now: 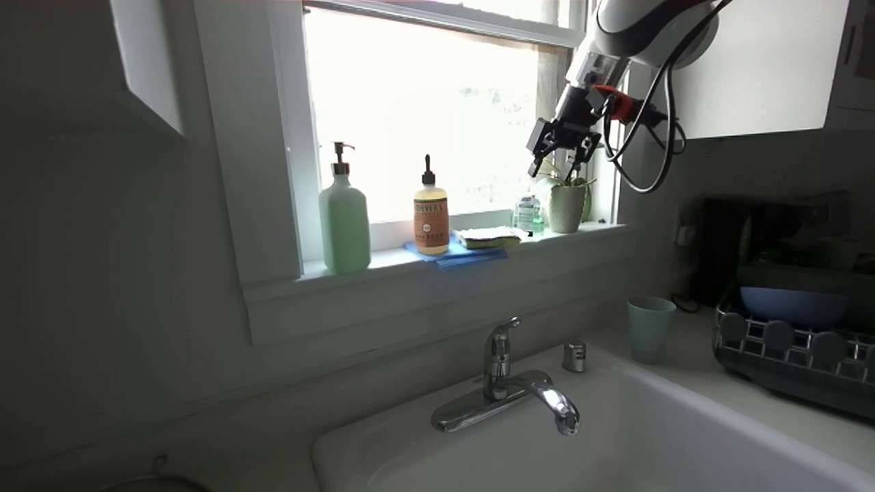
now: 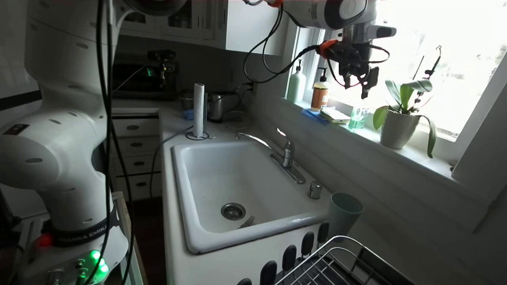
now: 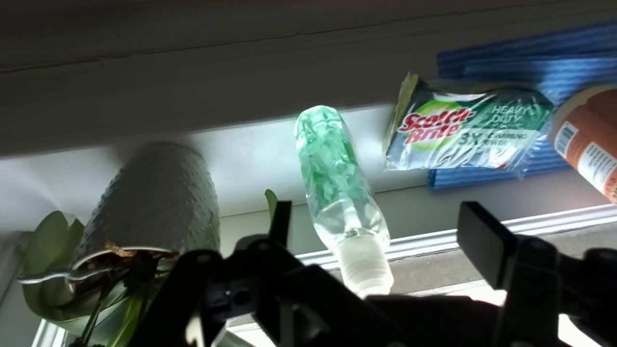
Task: Move the orange bottle to the left then move the clear bottle to the right
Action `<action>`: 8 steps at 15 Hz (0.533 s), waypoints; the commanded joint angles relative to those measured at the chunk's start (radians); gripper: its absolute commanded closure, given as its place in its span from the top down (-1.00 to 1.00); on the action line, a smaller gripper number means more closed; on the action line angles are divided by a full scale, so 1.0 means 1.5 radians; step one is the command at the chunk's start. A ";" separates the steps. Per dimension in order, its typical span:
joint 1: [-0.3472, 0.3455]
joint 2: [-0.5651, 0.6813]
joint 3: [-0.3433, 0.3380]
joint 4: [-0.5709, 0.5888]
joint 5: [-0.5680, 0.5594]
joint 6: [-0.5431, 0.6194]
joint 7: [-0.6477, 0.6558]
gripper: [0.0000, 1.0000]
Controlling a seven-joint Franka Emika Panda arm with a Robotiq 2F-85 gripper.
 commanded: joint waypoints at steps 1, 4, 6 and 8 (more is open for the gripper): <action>0.053 -0.092 -0.077 -0.092 0.063 0.007 -0.020 1.00; 0.089 -0.133 -0.118 -0.110 0.088 -0.023 -0.031 1.00; 0.112 -0.160 -0.142 -0.124 0.088 -0.039 -0.034 1.00; 0.133 -0.183 -0.160 -0.131 0.077 -0.059 -0.023 1.00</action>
